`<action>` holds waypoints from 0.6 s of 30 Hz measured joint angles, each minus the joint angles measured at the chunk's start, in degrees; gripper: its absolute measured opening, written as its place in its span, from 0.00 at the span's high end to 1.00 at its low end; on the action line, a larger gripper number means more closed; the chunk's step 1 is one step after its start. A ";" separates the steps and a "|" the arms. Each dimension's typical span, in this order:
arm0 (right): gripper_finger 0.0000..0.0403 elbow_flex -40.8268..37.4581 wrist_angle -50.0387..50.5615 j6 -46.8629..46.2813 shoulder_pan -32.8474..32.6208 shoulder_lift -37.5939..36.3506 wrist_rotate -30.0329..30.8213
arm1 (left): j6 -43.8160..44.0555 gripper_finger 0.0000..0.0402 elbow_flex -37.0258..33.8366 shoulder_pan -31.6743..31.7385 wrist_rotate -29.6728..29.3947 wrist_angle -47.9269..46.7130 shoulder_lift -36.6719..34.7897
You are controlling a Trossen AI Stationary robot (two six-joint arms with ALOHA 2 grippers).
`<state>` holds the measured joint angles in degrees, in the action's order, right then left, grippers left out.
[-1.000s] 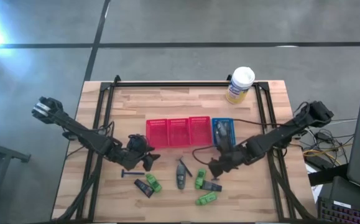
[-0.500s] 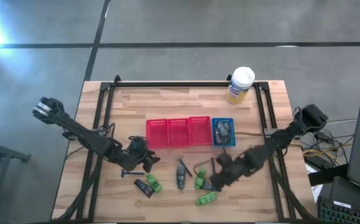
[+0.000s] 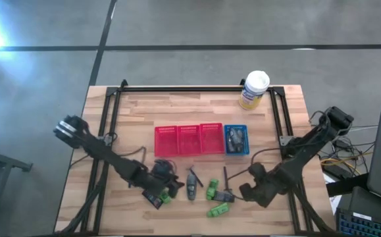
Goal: Pick & Place Travel size toiletries
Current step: Put the gray deodorant into the blue bin
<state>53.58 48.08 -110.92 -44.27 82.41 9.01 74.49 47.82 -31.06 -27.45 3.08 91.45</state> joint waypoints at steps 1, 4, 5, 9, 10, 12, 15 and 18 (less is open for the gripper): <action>0.09 -0.26 1.23 -0.03 0.07 -0.84 0.14 | 0.00 0.35 2.30 0.07 0.09 -0.59 1.96; 0.09 -0.67 5.16 0.04 0.01 -3.54 0.43 | 0.78 0.35 10.26 0.40 0.20 -7.97 7.40; 0.09 -0.80 6.29 0.15 0.00 -4.53 0.71 | 1.29 0.35 13.04 0.65 0.30 -11.45 8.99; 0.09 -1.87 8.12 3.05 -0.09 -8.73 1.65 | 4.09 0.35 23.92 1.53 0.47 -26.99 14.67; 0.09 -2.19 8.13 3.93 -0.09 -9.73 1.76 | 4.73 0.35 26.38 1.74 0.55 -29.79 15.82; 0.09 -3.04 8.13 5.64 -0.20 -11.53 1.71 | 5.32 0.35 30.64 2.09 0.59 -32.98 17.79; 0.09 -4.55 8.14 6.37 -0.71 -13.80 1.66 | 6.60 0.35 35.34 2.72 0.60 -34.19 20.45; 0.09 -6.17 8.12 6.75 -1.60 -15.45 1.64 | 9.50 0.35 38.59 3.28 0.76 -34.82 22.80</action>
<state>47.40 56.21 -104.17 -45.87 66.96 10.66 83.99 86.41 -27.78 -26.69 -31.74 114.25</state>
